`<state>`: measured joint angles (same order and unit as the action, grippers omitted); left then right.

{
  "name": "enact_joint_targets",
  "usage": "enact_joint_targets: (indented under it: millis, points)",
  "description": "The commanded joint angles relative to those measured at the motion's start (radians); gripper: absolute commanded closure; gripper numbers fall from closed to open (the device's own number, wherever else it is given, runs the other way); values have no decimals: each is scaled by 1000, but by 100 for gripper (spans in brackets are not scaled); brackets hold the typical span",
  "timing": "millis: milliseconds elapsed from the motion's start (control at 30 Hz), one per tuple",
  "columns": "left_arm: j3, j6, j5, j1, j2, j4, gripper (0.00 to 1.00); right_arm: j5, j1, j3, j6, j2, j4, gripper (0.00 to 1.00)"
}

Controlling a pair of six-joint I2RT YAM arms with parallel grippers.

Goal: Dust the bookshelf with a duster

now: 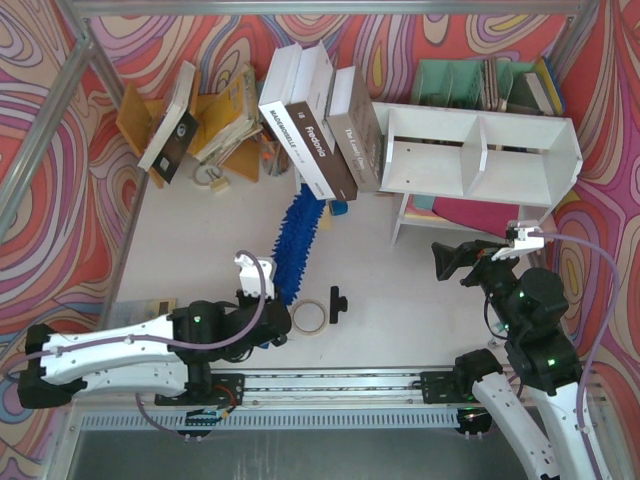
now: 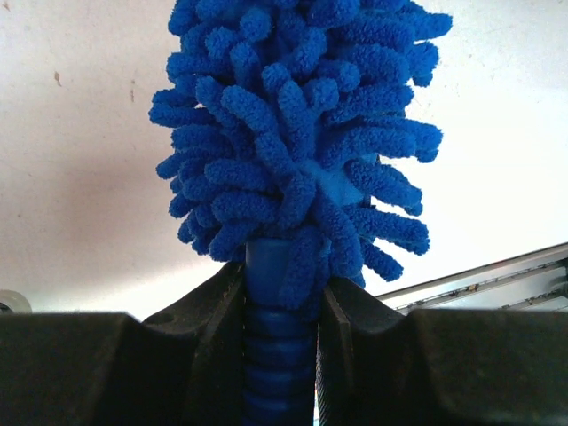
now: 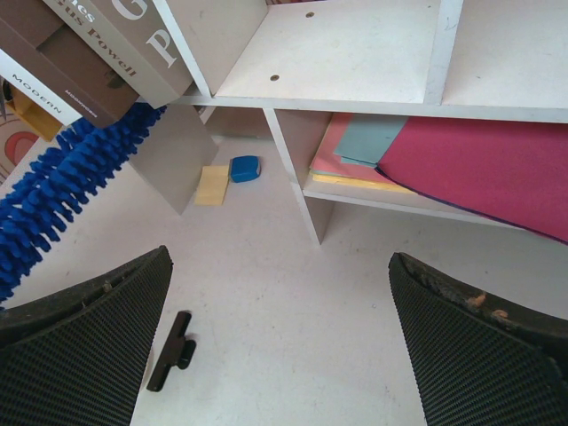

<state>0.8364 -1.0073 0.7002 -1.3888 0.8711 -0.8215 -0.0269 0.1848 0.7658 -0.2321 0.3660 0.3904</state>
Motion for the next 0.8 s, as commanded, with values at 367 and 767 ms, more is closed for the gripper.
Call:
enact_joint_targets:
  millis: [367, 767]
  points:
    - [-133, -174, -71, 47, 272, 175, 100, 8, 7, 3, 4, -10, -16, 1]
    - [-24, -77, -73, 68, 232, 102, 100, 9, 7, 3, 3, -13, -18, 1]
